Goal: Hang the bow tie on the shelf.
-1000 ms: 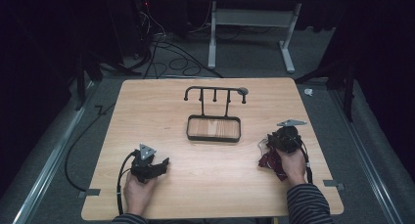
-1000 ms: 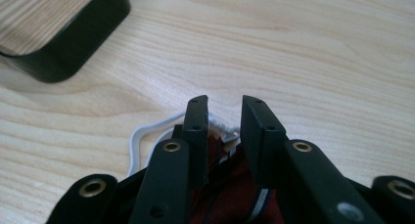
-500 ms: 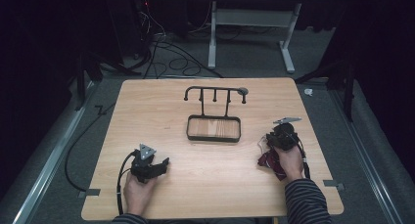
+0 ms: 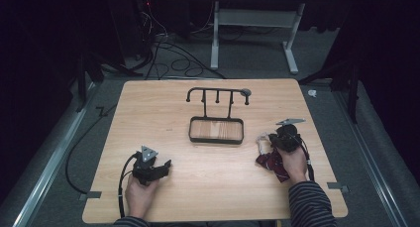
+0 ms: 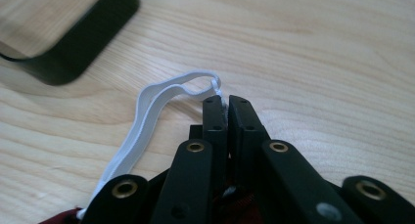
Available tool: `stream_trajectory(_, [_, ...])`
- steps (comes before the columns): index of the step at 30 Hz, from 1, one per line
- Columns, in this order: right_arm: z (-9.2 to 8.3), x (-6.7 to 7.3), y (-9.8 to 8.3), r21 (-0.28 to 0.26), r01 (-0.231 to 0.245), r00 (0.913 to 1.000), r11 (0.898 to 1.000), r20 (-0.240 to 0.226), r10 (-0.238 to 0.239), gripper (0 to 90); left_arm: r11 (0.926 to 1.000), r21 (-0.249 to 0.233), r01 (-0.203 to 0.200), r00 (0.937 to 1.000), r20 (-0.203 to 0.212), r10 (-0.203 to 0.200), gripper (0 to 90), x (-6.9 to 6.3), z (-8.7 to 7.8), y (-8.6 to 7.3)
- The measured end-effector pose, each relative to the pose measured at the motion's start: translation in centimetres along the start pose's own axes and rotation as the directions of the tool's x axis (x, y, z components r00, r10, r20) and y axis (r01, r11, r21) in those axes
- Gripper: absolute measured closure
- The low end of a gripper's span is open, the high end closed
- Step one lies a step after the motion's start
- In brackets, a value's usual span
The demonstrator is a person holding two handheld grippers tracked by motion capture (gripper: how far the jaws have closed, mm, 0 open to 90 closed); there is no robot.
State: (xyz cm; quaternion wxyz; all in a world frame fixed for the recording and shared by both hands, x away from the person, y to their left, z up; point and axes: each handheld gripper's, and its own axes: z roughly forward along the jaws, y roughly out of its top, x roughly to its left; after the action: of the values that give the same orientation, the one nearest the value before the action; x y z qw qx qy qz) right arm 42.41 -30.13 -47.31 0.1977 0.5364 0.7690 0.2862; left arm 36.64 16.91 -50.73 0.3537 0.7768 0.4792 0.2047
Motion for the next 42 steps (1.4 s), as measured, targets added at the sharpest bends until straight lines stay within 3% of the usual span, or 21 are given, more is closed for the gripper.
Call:
stream_trajectory(13, [-4.3,1.4,1.2,-0.13,0.042,0.9978,0.991,-0.046,-0.048,88.2,1.0,0.0,0.0,1.0,0.0,0.0,31.6,0.0,0.0,0.0])
stream_trajectory(19, [-6.9,2.4,2.3,-0.197,0.084,0.9941,0.977,-0.052,-0.096,88.3,1.0,0.001,-0.001,1.0,-0.001,0.001,31.5,0.0,0.0,0.0])
stream_trajectory(25, [-8.3,3.0,3.0,-0.23,0.107,0.9908,0.967,-0.057,-0.123,88.3,1.0,0.0,-0.001,1.0,-0.001,0.001,31.4,0.0,0.0,0.0])
stream_trajectory(29, [-9.7,3.7,3.8,-0.264,0.131,0.9867,0.956,-0.058,-0.152,88.4,1.0,0.0,-0.001,1.0,-0.001,0.001,31.4,0.0,0.0,0.0])
stream_trajectory(42, [-11.7,5.4,5.8,-0.321,0.164,0.9775,0.933,-0.074,-0.198,88.5,1.0,0.0,0.0,1.0,0.001,0.0,31.4,0.0,0.0,0.0])
